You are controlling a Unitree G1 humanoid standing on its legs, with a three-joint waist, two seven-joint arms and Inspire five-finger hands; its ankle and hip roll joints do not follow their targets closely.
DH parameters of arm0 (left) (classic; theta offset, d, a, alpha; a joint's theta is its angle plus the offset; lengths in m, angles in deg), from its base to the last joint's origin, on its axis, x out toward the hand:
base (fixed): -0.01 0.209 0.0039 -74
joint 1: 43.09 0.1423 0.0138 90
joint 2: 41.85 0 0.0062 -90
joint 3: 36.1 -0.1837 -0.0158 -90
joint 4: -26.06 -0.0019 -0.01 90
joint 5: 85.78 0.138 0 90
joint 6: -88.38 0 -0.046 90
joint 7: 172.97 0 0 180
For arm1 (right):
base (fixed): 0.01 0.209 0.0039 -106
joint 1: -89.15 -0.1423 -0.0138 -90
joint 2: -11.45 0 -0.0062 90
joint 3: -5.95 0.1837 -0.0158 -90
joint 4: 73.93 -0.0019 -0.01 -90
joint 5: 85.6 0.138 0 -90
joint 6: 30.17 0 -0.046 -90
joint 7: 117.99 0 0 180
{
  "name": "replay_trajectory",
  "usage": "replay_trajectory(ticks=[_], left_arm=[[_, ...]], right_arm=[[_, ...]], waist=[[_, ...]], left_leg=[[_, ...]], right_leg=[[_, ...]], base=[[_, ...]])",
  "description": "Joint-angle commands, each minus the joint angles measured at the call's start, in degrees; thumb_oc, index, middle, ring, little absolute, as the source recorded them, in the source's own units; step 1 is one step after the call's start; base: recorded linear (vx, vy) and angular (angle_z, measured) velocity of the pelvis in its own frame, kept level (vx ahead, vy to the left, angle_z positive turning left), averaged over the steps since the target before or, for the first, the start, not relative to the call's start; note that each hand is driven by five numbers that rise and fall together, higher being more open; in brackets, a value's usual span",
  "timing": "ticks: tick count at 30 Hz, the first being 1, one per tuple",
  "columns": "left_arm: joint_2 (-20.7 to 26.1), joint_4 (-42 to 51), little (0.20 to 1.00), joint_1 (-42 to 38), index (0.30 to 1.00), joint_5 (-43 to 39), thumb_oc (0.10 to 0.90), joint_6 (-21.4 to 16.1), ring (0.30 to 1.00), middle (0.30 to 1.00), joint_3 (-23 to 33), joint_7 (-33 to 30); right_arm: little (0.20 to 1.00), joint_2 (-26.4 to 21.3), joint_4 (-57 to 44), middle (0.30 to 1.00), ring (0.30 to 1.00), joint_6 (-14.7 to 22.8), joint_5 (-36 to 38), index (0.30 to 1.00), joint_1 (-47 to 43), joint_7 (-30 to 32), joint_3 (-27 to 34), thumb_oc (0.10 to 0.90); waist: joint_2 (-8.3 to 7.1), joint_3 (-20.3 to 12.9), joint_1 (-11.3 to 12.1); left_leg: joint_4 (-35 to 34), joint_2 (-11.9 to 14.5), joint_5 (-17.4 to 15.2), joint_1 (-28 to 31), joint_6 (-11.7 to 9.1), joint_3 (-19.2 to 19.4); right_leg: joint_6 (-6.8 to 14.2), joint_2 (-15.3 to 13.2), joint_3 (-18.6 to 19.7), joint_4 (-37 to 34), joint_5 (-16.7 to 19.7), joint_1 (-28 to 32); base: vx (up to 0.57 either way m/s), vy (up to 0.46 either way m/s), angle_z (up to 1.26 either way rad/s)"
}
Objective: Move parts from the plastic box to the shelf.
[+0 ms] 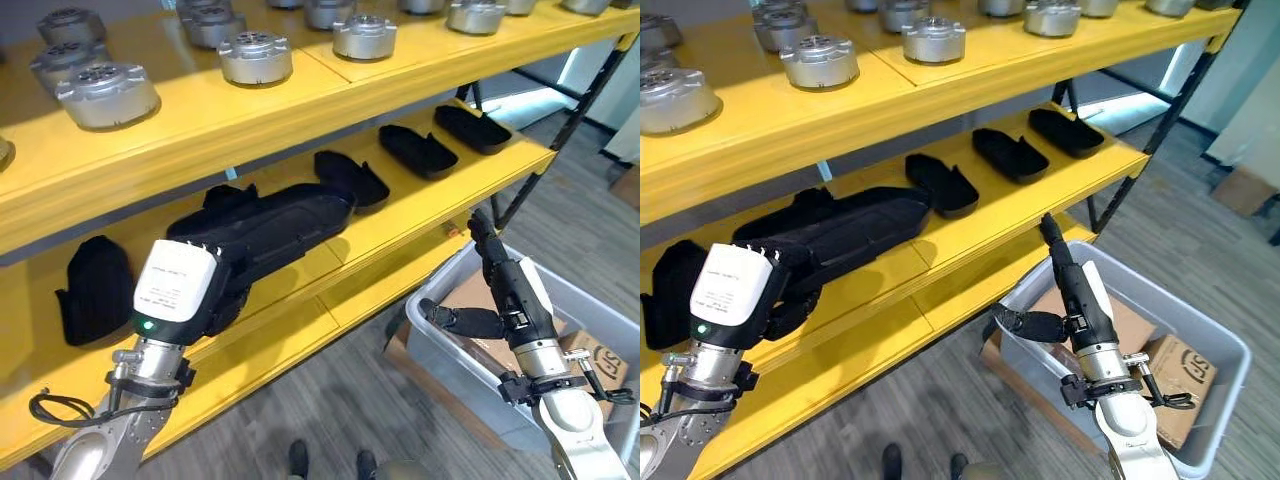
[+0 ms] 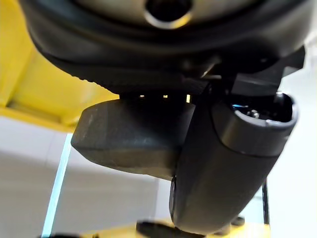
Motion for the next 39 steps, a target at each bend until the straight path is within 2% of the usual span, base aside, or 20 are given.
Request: replay_trajectory(ticks=[1,3,4,5,6,7,8,9,10,11,12,13,14,15,18,19,24,25,31,39], left_arm=[[0.0,5.1,0.3,-6.7,0.3,-4.0,0.4,-1.0,0.3,0.3,5.5,-4.1],[-0.1,5.4,0.3,-5.6,0.3,-4.1,0.4,-1.5,0.3,0.3,5.8,-3.9],[0.2,5.3,0.3,-5.9,0.3,-4.4,0.4,-1.6,0.3,0.3,5.8,-3.9],[0.5,5.1,0.3,-6.7,0.3,-5.1,0.4,-1.6,0.3,0.3,5.3,-3.8],[0.5,5.0,0.3,-6.9,0.3,-5.1,0.4,-1.6,0.3,0.3,5.2,-3.7],[0.2,5.0,0.3,-7.6,0.3,-5.9,0.4,-1.4,0.3,0.3,5.2,-3.5],[0.2,5.1,0.3,-7.6,0.3,-6.0,0.4,-1.4,0.3,0.3,5.4,-3.3],[-0.2,5.6,0.3,-6.7,0.3,-6.2,0.4,-1.8,0.3,0.3,6.1,-4.0],[-0.6,5.7,0.3,-5.7,0.3,-6.3,0.4,-2.1,0.3,0.3,6.6,-4.6],[-0.6,5.8,0.3,-5.5,0.3,-6.3,0.4,-2.1,0.3,0.3,6.7,-4.6],[-0.8,5.9,0.3,-4.9,0.3,-6.5,0.4,-2.2,0.3,0.3,7.1,-4.8],[-1.1,6.2,0.3,-4.6,0.3,-6.6,0.4,-2.1,0.3,0.3,7.4,-5.0],[-1.0,6.6,0.3,-4.9,0.3,-6.8,0.4,-1.8,0.3,0.3,7.9,-5.7],[-1.1,6.6,0.3,-4.9,0.3,-6.8,0.4,-1.8,0.3,0.3,7.9,-5.7],[-1.3,7.1,0.3,-6.0,0.3,-6.9,0.4,-1.5,0.3,0.3,7.8,-7.4],[-0.9,7.6,0.3,-7.3,0.3,-6.7,0.4,-1.3,0.3,0.3,7.5,-7.9],[0.2,7.6,0.3,-9.0,0.3,-5.2,0.4,-1.2,0.3,0.3,6.8,-9.5],[0.6,7.8,0.3,-9.5,0.3,-5.8,0.4,-1.4,0.3,0.3,6.6,-10.1],[1.4,7.5,0.3,-8.9,0.3,-6.1,0.4,-0.5,0.3,0.3,8.2,-11.6],[1.1,6.1,0.3,-6.2,0.3,-5.2,0.4,1.4,0.3,0.3,12.6,-13.3]], right_arm=[[1.0,-0.6,-3.9,1.0,1.0,5.7,2.5,1.0,-5.7,1.0,0.8,0.9],[1.0,-1.0,-3.9,1.0,1.0,5.8,2.8,1.0,-5.2,0.6,0.8,0.9],[1.0,-1.3,-3.8,1.0,1.0,6.1,3.5,1.0,-5.5,0.8,0.9,0.9],[1.0,-2.1,-4.0,1.0,1.0,6.6,4.5,1.0,-5.6,1.1,1.7,0.9],[1.0,-2.1,-4.0,1.0,1.0,6.6,4.5,1.0,-5.7,1.0,1.8,0.9],[1.0,-2.6,-3.8,1.0,1.0,6.4,3.2,1.0,-6.1,2.3,2.5,0.9],[1.0,-2.6,-3.7,1.0,1.0,6.3,3.0,1.0,-6.3,2.5,2.4,0.9],[1.0,-2.2,-3.4,1.0,1.0,6.3,2.9,1.0,-5.8,2.9,2.6,0.9],[1.0,-2.0,-3.4,1.0,1.0,6.5,3.4,1.0,-5.1,2.7,2.6,0.9],[1.0,-2.0,-3.4,1.0,1.0,6.5,3.4,1.0,-5.1,2.7,2.6,0.9],[1.0,-2.1,-3.4,1.0,1.0,6.6,3.7,1.0,-4.3,2.5,2.9,0.9],[1.0,-2.1,-3.6,1.0,1.0,6.7,3.9,1.0,-3.4,2.4,3.3,0.9],[1.0,-2.3,-3.3,1.0,1.0,6.8,4.3,1.0,-2.3,3.2,3.9,0.9],[1.0,-2.3,-3.2,1.0,1.0,6.8,4.2,1.0,-2.4,3.3,3.9,0.9],[1.0,-2.1,-2.6,1.0,1.0,7.9,4.4,1.0,-2.2,5.2,4.2,0.9],[1.0,-2.1,-2.4,1.0,1.0,7.9,3.5,1.0,-2.3,6.1,4.3,0.9],[1.0,-1.6,-2.7,1.0,1.0,8.0,0.0,1.0,-2.5,8.0,4.0,0.9],[1.0,-1.1,-2.5,1.0,1.0,8.1,0.3,1.0,-2.4,8.1,3.9,0.9],[1.0,0.3,-2.0,1.0,1.0,6.7,-0.9,1.0,-0.9,7.5,4.3,0.9],[1.0,1.1,-2.0,1.0,1.0,5.5,-1.3,1.0,0.4,6.5,5.5,0.9]], waist=[[-2.35,-5.2,-0.6],[-2.43,-5.1,-0.6],[-2.73,-3.8,-0.5],[-3.46,-0.9,-0.9],[-3.37,-0.8,-1.2],[-3.97,0.3,-2.8],[-3.79,0.5,-2.6],[-4.09,0.6,-2.4],[-4.33,0.5,-2.2],[-4.42,0.4,-2.2],[-4.58,0.3,-2.2],[-4.58,0.2,-2.3],[-3.4,0.6,-2.9],[-3.22,0.5,-3.0],[-0.58,1.1,-4.0],[0.67,1.1,-4.4],[1.66,0.2,-3.8],[1.29,0.1,-3.4],[-0.48,-0.9,-2.1],[-2.91,-3.0,-0.4]], left_leg=[[-0.8,-7.8,-6.5,3.7,2.5,2.9],[-0.8,-7.5,-5.8,3.4,2.1,2.3],[2.1,-7.2,-5.7,2.1,1.7,2.1],[9.4,-6.2,-6.9,-2.1,0.2,4.8],[11.1,-6.1,-7.6,-3.1,0.0,4.5],[14.7,-1.4,-8.3,-4.3,-0.7,11.2],[16.0,-0.9,-9.0,-4.8,-0.9,11.3],[17.1,2.8,-9.6,-4.0,-1.2,11.1],[16.7,5.2,-8.9,-3.5,-1.7,9.7],[16.4,5.2,-8.3,-3.5,-1.7,9.7],[15.9,7.9,-7.4,-2.8,-2.2,8.9],[14.6,10.8,-4.8,-2.1,-2.9,9.1],[11.1,17.2,2.4,-0.5,-4.4,9.5],[10.1,17.4,3.3,-0.2,-4.8,9.4],[0.9,23.3,12.3,2.1,-7.8,10.6],[-0.5,24.1,12.6,2.5,-8.9,12.5],[-0.4,22.3,7.2,2.2,-9.1,13.4],[1.8,20.6,4.7,1.8,-8.8,13.0],[5.0,16.6,-0.3,1.2,-8.1,11.2],[5.1,13.3,-2.5,0.9,-6.9,9.3]], right_leg=[[4.5,-0.6,-0.4,-10.2,6.5,3.3],[3.9,-0.2,0.5,-10.8,6.7,3.8],[3.5,-0.5,0.5,-10.5,6.8,3.9],[3.0,-1.9,-1.4,-9.3,6.6,3.4],[2.9,-1.9,-1.8,-9.0,6.5,3.2],[2.4,-3.6,-4.0,-7.8,6.3,2.5],[2.3,-3.3,-3.9,-7.4,6.1,2.2],[2.0,-3.9,-4.2,-6.2,5.3,2.2],[1.9,-4.1,-4.0,-5.6,4.8,2.2],[1.7,-4.0,-4.0,-5.5,5.0,2.0],[1.8,-4.2,-4.1,-4.7,4.0,2.3],[1.8,-4.4,-4.6,-3.7,3.4,1.8],[2.2,-5.1,-6.1,-0.1,1.5,-0.4],[2.0,-4.8,-6.3,0.8,1.1,-0.9],[3.0,-6.3,-8.1,10.3,-2.2,-6.8],[3.7,-7.7,-9.0,14.3,-3.3,-9.0],[5.6,-10.9,-9.2,16.9,-3.6,-10.2],[6.5,-12.6,-9.0,14.7,-2.6,-7.8],[8.4,-16.2,-10.2,6.3,0.5,-0.4],[9.8,-18.3,-12.8,-1.2,3.9,5.2]], base=[[-0.04,-0.079,0.02],[-0.03,-0.081,0.04],[-0.17,-0.086,0.2],[-0.22,-0.094,0.35],[-0.28,-0.058,0.76],[-0.13,-0.012,1.0],[-0.13,0.003,1.13],[0.0,0.008,0.75],[-0.01,0.003,0.44],[0.02,0.012,0.18],[-0.01,0.024,0.15],[-0.01,0.171,0.21],[-0.05,0.127,0.32],[-0.05,0.192,0.27],[-0.06,0.273,0.26],[-0.07,0.345,0.25],[0.02,0.227,0.27],[0.12,0.29,0.5],[0.1,0.197,0.27],[0.07,0.092,0.21]])
